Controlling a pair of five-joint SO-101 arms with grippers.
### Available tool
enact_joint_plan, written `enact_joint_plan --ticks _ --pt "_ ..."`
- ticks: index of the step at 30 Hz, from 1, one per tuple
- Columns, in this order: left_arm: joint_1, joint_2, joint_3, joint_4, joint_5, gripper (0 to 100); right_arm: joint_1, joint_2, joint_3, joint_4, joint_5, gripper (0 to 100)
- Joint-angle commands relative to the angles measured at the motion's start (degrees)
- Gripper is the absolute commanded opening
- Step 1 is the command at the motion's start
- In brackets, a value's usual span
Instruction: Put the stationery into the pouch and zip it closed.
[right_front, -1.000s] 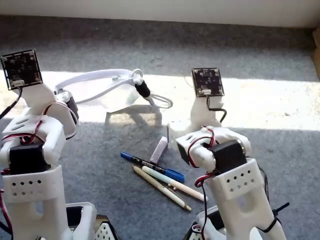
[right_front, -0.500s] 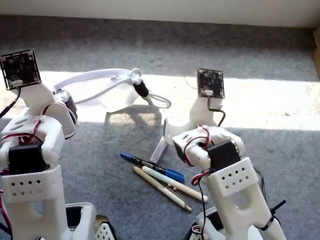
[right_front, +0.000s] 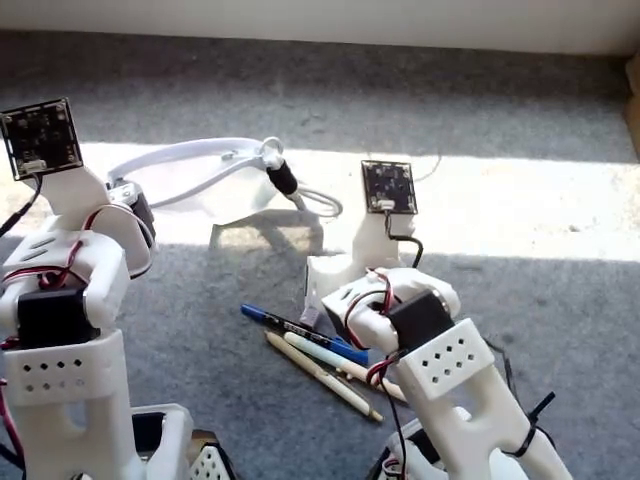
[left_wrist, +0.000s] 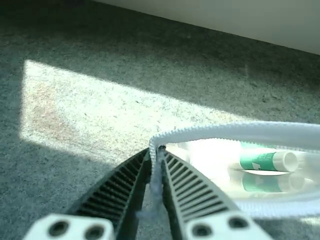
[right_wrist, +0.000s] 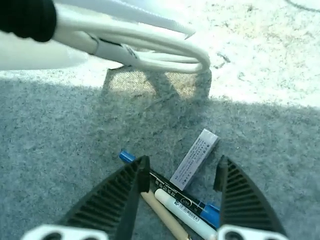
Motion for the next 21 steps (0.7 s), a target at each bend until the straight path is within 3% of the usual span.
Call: enact_joint_plan --ticks 1,9,21 --pt "-0.66 1.80 -0.22 -0.09 -0.44 1 -0.84 -0.40 1.63 -4.88 -0.70 20.6" --pt "-0.66 1.80 -0.22 -0.09 -0.44 1 -1.10 -0.13 2.59 -5.76 -0.70 20.6" --pt "-0.66 1.80 -0.22 -0.18 -0.44 1 -0.84 17.98 -1.01 -6.73 -0.79 20.6"
